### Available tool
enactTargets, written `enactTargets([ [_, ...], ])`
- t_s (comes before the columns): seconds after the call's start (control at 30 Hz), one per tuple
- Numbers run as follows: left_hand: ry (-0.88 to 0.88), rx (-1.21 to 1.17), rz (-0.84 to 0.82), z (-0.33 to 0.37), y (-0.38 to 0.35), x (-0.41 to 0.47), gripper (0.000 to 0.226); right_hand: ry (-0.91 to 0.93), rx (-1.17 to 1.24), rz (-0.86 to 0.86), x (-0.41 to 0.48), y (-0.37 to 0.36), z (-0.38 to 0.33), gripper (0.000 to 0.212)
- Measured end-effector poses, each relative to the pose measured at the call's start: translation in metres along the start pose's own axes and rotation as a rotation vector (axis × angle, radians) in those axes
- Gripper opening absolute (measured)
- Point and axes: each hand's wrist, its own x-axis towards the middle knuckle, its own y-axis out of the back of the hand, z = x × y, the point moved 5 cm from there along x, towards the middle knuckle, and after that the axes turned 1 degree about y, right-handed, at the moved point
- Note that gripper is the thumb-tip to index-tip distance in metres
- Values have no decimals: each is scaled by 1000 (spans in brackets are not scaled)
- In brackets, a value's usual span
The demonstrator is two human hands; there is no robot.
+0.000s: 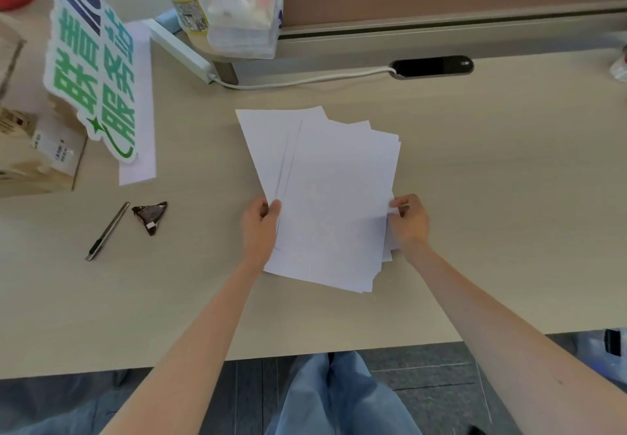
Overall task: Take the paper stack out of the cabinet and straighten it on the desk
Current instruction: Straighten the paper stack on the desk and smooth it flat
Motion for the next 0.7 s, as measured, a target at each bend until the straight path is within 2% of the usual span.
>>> enactTargets([
  [0.1,139,-113,-166,-2,-5,-4,11,-7,16,-5,-3,-1,-1,22],
  [0.17,220,-145,-271,-6,-10,-7,26,-33,37,-15,-4,0,1,24],
  [0.23,237,-136,-260,-10,-9,-8,37,-63,39,-21,-7,-2,5,23],
  [0.33,263,-167,-202,-13,-8,-11,41,-149,68,-1,-8,-3,12,20],
  [0.43,346,-242,-185,-18,-11,-17,43,-293,140,-33,-8,-6,12,48],
  [0.5,350,-259,-197,-17,-14,-19,43,-345,214,-116,-10,-11,9,53],
  [0.57,349,-250,-204,-17,-16,-20,43,-290,205,-145,-12,-15,6,51],
  [0.7,423,-297,-226,-24,-13,-12,28,-49,13,-44,-12,-9,-3,44],
])
